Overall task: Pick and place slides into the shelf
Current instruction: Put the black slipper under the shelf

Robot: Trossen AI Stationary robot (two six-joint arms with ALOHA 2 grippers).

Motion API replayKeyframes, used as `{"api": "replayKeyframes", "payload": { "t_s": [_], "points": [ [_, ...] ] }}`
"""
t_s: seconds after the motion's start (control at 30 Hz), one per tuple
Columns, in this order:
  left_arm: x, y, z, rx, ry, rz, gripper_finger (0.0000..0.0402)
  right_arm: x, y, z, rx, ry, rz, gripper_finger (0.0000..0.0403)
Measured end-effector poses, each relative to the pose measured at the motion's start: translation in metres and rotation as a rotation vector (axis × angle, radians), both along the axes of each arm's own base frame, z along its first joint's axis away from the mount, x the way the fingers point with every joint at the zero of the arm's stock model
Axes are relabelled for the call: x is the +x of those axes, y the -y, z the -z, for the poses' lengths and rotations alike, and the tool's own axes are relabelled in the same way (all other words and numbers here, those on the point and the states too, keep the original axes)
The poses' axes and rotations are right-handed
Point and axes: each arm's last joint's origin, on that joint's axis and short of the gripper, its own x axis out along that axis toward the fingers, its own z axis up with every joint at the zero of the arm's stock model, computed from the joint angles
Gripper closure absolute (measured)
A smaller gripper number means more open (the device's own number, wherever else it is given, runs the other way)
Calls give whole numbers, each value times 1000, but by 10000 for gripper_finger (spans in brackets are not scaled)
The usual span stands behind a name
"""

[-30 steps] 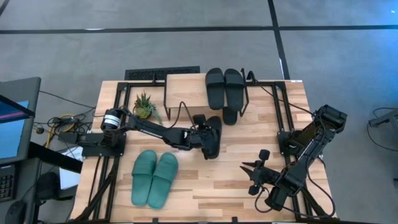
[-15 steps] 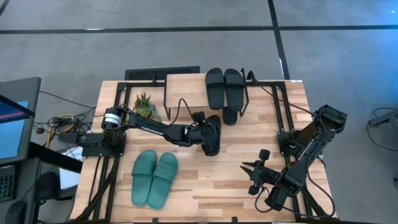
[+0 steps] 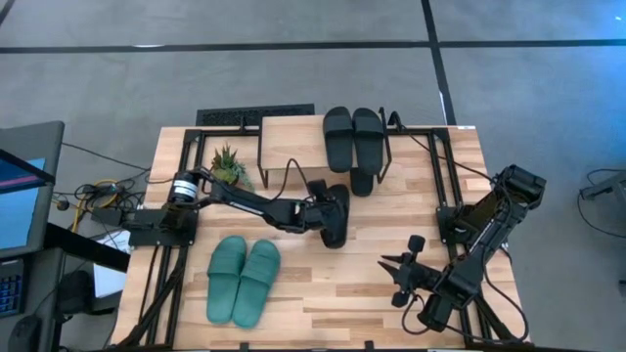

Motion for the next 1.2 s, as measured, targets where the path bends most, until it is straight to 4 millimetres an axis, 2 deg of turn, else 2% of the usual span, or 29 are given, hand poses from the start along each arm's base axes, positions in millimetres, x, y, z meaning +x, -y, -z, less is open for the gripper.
{"api": "replayKeyframes", "payload": {
  "t_s": [0.17, 0.4, 0.6, 0.77, 1.0, 1.2],
  "points": [
    [3, -2, -8, 37, -23, -34, 401, 0, 0, 0, 0, 0, -1, 337],
    [3, -12, -4, 43, -56, -61, 401, 0, 0, 0, 4, 1, 0, 337],
    [7, -9, 7, 37, -64, -27, 401, 0, 0, 0, 6, 1, 1, 337],
    [8, -7, 5, 60, -73, -5, 401, 0, 0, 0, 7, 1, 1, 337],
    [11, -7, -1, 65, -67, 4, 401, 0, 0, 0, 6, 1, 1, 337],
    [17, -6, -16, 41, -93, 31, 401, 0, 0, 0, 6, 1, 1, 337]
  ]
}}
